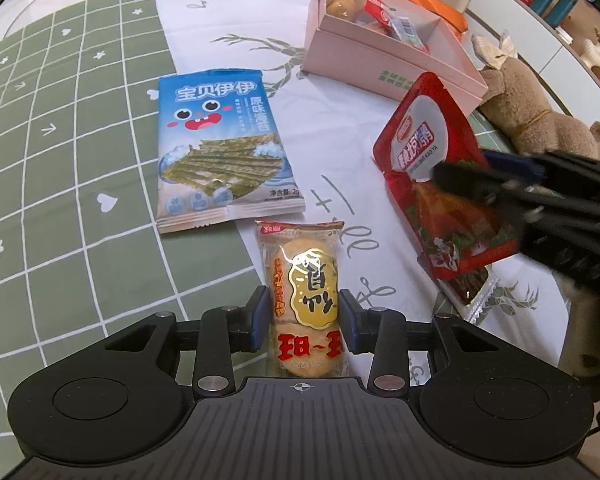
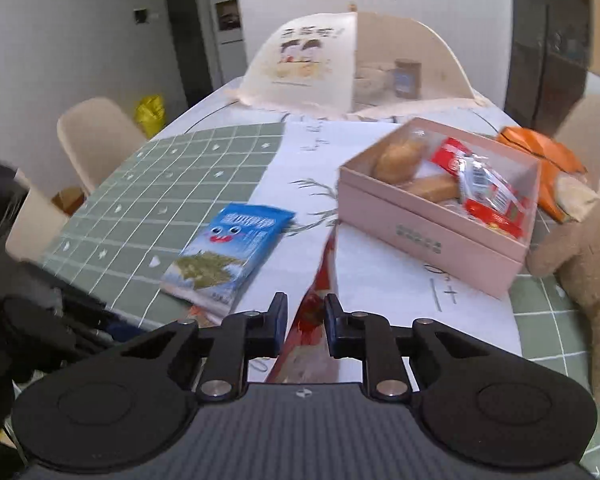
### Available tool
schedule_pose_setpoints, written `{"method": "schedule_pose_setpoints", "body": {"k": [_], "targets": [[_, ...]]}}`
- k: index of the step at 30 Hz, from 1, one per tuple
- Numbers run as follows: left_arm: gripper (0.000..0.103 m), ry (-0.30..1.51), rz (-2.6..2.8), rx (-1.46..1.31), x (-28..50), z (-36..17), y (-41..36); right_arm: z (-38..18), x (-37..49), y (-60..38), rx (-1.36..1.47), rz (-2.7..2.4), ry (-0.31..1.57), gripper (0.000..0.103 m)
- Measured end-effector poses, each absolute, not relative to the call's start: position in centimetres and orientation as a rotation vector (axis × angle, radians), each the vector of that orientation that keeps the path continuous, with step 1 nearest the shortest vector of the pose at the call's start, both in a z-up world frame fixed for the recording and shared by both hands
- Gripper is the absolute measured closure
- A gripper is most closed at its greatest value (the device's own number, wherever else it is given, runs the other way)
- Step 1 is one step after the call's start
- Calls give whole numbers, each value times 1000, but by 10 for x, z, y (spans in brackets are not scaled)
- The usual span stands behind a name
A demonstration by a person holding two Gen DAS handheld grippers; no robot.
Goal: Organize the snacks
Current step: 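Grasp the red chicken packet with the right gripper while the left holds the yellow cake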
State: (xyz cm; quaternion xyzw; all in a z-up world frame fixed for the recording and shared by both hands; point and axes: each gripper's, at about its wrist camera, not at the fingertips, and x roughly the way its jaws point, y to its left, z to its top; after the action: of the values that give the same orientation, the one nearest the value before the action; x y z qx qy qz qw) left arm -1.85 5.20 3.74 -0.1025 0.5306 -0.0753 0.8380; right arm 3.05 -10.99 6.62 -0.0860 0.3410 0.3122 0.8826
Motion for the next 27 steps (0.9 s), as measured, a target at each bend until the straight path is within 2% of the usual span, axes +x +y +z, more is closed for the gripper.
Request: {"method": "schedule_pose_setpoints", "body": {"k": [2, 4, 11, 18, 19, 21, 23, 27], "targets": [[61, 1120, -156, -216, -19, 37, 51, 57, 34, -103, -193, 632, 736, 65], [61, 1119, -155, -215, -20, 38, 51, 48, 39, -98, -195, 607, 773, 59], [61, 1113, -155, -228, -21, 37, 53, 26, 54, -97, -160, 558, 850, 56], [61, 1111, -155, -241, -22, 38, 56, 19, 75, -130, 78, 522, 931, 54], [61, 1111, -157, -238, -22, 38, 56, 19, 78, -134, 110, 505, 943, 55], [61, 1109, -162, -231, -23, 38, 56, 21, 79, -143, 160, 500, 951, 71], [61, 1106, -169, -219, -23, 38, 55, 31, 74, -149, 183, 513, 924, 79], [61, 1104, -177, -197, -24, 39, 53, 56, 63, -158, 169, 510, 857, 81]]}}
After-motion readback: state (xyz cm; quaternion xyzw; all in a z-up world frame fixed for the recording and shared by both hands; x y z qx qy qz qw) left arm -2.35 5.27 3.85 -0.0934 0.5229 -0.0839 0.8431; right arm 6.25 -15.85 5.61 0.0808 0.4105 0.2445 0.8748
